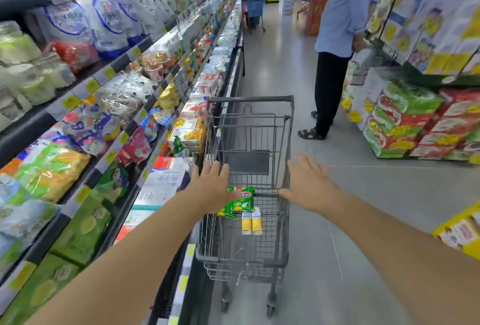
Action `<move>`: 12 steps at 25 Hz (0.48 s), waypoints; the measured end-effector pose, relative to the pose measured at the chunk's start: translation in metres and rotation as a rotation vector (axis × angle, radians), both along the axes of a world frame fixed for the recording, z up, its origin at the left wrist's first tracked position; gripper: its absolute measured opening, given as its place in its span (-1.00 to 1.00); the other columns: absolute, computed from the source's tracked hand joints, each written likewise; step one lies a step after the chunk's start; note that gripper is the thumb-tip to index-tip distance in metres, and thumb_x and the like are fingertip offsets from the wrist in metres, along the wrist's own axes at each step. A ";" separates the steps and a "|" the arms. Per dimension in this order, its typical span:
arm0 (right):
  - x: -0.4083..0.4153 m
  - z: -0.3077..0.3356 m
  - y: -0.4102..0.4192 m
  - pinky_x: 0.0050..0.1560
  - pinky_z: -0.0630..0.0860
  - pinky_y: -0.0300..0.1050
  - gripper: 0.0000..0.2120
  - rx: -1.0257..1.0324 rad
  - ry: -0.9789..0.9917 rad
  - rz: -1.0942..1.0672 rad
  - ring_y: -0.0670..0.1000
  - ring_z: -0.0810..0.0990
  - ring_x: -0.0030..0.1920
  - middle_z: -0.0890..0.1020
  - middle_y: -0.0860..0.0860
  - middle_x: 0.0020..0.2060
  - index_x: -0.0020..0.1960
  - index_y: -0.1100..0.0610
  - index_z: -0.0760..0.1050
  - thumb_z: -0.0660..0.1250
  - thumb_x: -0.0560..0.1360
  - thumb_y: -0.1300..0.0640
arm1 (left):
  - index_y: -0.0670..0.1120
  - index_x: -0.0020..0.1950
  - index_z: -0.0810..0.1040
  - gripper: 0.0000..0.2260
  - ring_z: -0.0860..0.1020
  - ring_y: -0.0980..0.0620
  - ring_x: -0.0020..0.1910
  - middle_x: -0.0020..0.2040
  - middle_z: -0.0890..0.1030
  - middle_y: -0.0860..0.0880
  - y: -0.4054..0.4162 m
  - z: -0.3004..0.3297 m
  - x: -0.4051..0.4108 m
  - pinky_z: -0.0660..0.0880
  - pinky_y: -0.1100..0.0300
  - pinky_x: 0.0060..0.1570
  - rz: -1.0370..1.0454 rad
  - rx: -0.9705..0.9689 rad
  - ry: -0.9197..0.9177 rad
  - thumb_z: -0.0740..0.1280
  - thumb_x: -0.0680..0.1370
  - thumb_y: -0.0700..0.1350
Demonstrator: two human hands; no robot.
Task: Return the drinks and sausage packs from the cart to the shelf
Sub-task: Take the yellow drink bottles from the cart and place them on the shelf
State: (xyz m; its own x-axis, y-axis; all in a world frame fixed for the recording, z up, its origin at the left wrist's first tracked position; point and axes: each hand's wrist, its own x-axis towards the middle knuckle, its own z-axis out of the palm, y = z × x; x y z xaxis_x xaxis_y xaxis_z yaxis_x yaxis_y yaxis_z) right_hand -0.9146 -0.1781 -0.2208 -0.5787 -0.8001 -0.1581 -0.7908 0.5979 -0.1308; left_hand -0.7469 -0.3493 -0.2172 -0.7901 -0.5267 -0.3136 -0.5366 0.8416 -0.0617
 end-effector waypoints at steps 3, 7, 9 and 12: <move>-0.023 -0.022 -0.026 0.53 0.12 0.15 -0.29 0.047 -0.044 -0.047 0.20 0.08 0.55 0.12 0.19 0.55 0.56 0.15 0.08 0.21 0.56 -0.19 | -0.16 0.61 -0.03 -0.23 -0.03 -0.22 0.59 0.60 0.05 -0.20 -0.035 -0.029 -0.040 -0.04 -0.24 0.52 -0.065 0.018 -0.004 0.06 0.59 0.32; -0.055 -0.076 -0.059 0.41 0.33 0.07 -0.41 0.091 -0.144 -0.079 0.16 0.35 0.40 0.34 0.15 0.42 0.51 0.16 0.19 0.19 0.59 -0.12 | -0.14 0.51 0.24 -0.34 0.25 -0.19 0.48 0.47 0.34 -0.16 -0.074 -0.087 -0.090 0.19 -0.16 0.46 -0.090 0.110 -0.022 0.12 0.57 0.30; -0.072 -0.111 -0.079 0.38 0.37 0.07 -0.41 0.109 -0.207 -0.085 0.15 0.39 0.38 0.37 0.14 0.41 0.51 0.19 0.20 0.18 0.59 -0.10 | -0.14 0.50 0.27 -0.34 0.29 -0.20 0.46 0.46 0.37 -0.17 -0.088 -0.127 -0.112 0.22 -0.15 0.45 -0.057 0.181 -0.068 0.14 0.57 0.30; -0.092 -0.161 -0.110 0.30 0.43 0.06 -0.46 0.136 -0.278 -0.060 0.15 0.44 0.31 0.43 0.14 0.32 0.43 0.20 0.31 0.23 0.57 -0.08 | -0.15 0.45 0.31 -0.35 0.33 -0.21 0.42 0.42 0.39 -0.19 -0.102 -0.186 -0.133 0.27 -0.16 0.42 0.027 0.230 -0.161 0.14 0.57 0.31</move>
State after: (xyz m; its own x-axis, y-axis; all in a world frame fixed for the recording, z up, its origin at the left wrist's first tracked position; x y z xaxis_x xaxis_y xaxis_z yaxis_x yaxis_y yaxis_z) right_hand -1.0061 -0.2878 -0.3815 -0.5438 -0.7268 -0.4197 -0.6990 0.6690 -0.2528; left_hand -0.8800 -0.4508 -0.4036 -0.7070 -0.4476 -0.5475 -0.5579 0.8288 0.0428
